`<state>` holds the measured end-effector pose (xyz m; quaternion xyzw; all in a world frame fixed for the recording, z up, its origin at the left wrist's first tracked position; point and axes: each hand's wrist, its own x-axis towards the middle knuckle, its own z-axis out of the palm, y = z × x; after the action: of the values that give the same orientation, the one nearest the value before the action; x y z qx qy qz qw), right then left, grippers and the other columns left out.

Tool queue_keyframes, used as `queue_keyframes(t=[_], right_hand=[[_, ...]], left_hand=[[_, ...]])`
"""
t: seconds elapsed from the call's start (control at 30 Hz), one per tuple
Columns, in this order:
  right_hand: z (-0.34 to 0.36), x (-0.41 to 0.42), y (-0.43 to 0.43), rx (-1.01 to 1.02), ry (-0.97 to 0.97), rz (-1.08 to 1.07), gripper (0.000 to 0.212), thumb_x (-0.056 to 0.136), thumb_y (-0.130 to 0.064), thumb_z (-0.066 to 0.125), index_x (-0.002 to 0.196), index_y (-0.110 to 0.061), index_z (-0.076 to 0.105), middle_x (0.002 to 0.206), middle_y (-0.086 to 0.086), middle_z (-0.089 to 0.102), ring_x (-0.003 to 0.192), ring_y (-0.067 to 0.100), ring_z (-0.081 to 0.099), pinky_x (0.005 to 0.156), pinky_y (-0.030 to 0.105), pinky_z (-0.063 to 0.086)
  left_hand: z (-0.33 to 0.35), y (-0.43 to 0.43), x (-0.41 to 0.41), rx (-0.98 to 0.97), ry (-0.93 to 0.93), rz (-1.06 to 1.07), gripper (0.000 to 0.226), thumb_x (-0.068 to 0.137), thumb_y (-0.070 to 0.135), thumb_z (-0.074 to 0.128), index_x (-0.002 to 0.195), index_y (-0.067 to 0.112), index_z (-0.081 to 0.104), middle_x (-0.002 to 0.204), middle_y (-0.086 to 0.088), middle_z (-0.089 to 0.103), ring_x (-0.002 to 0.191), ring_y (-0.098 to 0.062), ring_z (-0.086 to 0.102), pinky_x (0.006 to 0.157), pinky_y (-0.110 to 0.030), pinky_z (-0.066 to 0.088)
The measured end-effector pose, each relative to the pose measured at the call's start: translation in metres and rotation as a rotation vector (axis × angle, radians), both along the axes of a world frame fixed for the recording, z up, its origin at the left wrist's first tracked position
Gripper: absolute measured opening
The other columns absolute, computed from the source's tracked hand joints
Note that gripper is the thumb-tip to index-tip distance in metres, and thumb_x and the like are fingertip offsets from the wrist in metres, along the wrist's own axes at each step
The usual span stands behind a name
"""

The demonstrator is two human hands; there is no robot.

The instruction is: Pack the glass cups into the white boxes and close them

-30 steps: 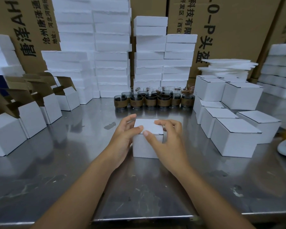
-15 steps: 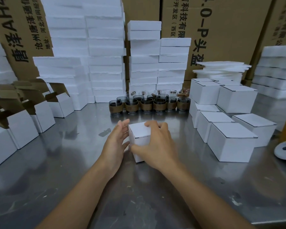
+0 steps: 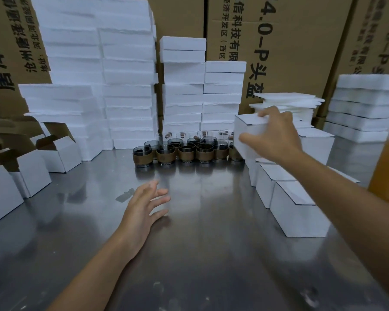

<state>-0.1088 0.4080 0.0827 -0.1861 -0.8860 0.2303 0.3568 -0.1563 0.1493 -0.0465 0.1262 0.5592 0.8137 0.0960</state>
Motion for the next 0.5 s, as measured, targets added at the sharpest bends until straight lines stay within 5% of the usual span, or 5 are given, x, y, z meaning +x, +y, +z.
queue_keyframes(t=[0.17,0.33,0.5], right_hand=[[-0.005,-0.003,0.034,0.105,-0.071,-0.13,0.072,0.068,-0.051,0.072,0.126,-0.02,0.042,0.128,0.012,0.041,0.111,0.034,0.048,0.099,0.045,0.037],[-0.023,-0.008,0.055,0.186,-0.062,-0.226,0.075,0.068,-0.046,0.073,0.128,-0.017,0.042,0.129,0.015,0.045,0.123,0.034,0.04,0.105,0.048,0.024],[-0.029,-0.016,0.068,0.202,-0.052,-0.276,0.071,0.066,-0.047,0.072,0.125,-0.016,0.046,0.127,0.016,0.047,0.123,0.035,0.038,0.104,0.048,0.024]], left_hand=[[-0.003,0.001,-0.005,-0.011,0.029,-0.009,0.041,0.071,0.041,0.056,0.106,0.02,0.057,0.1,-0.006,0.063,0.097,-0.02,0.064,0.084,-0.039,0.049],[-0.008,0.001,-0.008,-0.05,0.071,-0.025,0.041,0.073,0.029,0.071,0.111,0.021,0.058,0.094,-0.002,0.067,0.095,-0.018,0.064,0.081,-0.036,0.049],[-0.011,0.001,-0.008,-0.049,0.09,-0.023,0.043,0.071,0.036,0.06,0.111,0.021,0.058,0.093,-0.001,0.068,0.095,-0.018,0.064,0.086,-0.039,0.049]])
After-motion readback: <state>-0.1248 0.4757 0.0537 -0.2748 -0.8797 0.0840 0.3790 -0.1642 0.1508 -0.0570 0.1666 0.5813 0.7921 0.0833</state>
